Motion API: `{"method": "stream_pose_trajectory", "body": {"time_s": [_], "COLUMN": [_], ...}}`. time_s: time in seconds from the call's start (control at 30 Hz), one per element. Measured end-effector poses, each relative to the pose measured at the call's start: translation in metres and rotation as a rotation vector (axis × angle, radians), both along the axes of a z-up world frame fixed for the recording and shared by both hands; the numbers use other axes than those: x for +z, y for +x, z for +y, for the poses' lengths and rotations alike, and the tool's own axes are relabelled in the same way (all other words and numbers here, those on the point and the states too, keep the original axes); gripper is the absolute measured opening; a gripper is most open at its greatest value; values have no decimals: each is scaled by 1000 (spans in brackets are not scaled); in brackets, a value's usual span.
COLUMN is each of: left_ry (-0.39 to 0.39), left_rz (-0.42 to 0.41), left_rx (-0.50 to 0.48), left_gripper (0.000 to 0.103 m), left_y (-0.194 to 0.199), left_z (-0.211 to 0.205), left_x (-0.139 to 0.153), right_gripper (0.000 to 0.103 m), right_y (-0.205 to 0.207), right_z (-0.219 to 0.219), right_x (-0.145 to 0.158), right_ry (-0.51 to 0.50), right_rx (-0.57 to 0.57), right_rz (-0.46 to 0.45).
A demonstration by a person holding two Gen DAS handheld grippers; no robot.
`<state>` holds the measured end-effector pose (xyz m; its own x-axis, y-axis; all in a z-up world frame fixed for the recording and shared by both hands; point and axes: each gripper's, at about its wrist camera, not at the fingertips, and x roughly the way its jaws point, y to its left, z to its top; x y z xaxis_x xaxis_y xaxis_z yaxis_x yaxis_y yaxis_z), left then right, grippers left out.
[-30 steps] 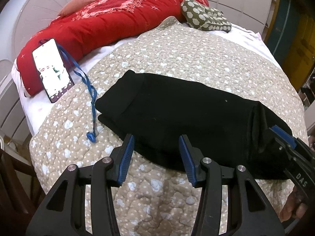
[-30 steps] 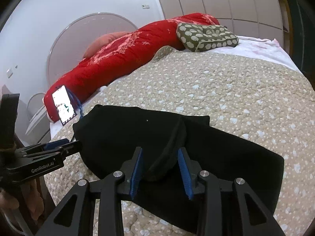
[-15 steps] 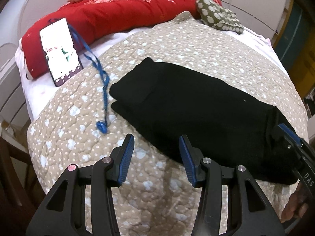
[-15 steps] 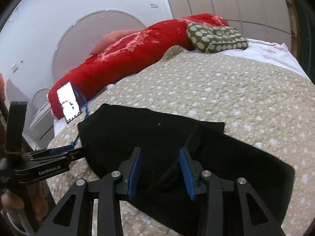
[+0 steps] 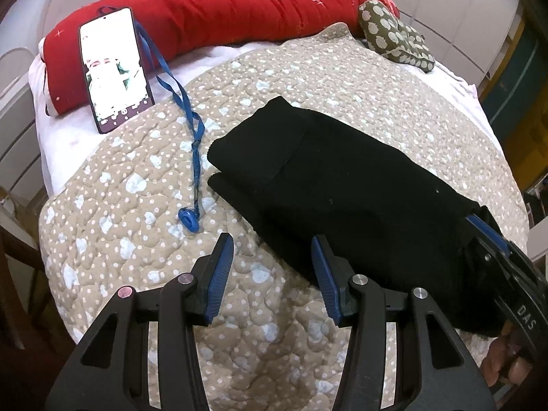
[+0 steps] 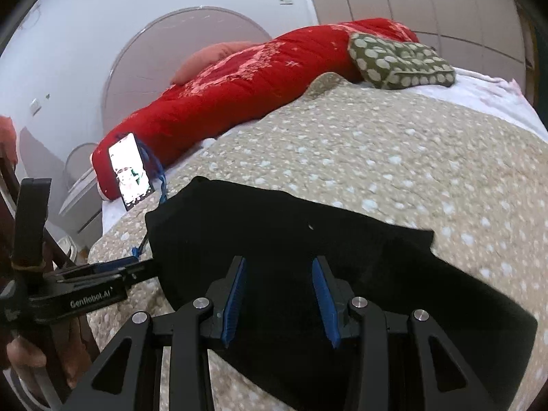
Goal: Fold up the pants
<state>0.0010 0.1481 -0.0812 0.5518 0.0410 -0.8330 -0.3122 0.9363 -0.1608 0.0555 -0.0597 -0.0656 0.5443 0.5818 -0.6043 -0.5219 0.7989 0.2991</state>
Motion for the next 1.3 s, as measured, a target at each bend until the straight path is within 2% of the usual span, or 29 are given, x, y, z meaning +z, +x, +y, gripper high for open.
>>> {"method": "stream_pose_trajectory", "body": {"time_s": [0.17,0.2,0.27,0.33,0.5,0.67,0.7,0.8,1.0,1.07,1.1,1.13,1.17,1.27,1.3], "left_ry": [-86,-102,-154,-186,-210,-238,-239,-244,-265,-266,-264,-253,-234,-234,-220], "left_rz": [-26,-31,-53,-69,-69,-54,-57,-61,-97,-108,-116,-121,-111,-143,-164], "left_rx": [12,16,31,36,38,47,47,46,52,52,51,55,55,38,24], "left_gripper": [48,56,64,64,64,64,67,69,73,73,68,58,35,24,23], "left_y": [-1,0,-1,-1,4,14,15,19,25,26,26,27,29,26,22], "left_z": [9,11,16,19,19,22,22,22,24,24,24,23,23,24,21], "left_x": [-4,-4,-4,-4,-7,-14,-15,-18,-23,-24,-24,-23,-21,-7,2], "right_gripper": [42,42,42,42,44,46,46,47,47,38,35,26,19,12,12], "right_y": [11,14,20,29,51,73,78,90,114,116,117,117,116,107,104], "right_z": [20,26,36,47,63,97,104,125,170,175,176,175,173,157,149], "right_x": [5,5,4,3,9,15,14,10,-13,-19,-21,-23,-21,-5,3], "right_ry": [-13,-21,-38,-47,-43,-106,-108,-97,-166,-137,-118,-96,-80,-9,18], "right_rx": [29,38,56,70,118,209,234,295,401,413,409,399,383,339,325], "right_rz": [-18,-19,-20,-14,-13,-26,-21,5,70,79,86,93,89,40,28]}}
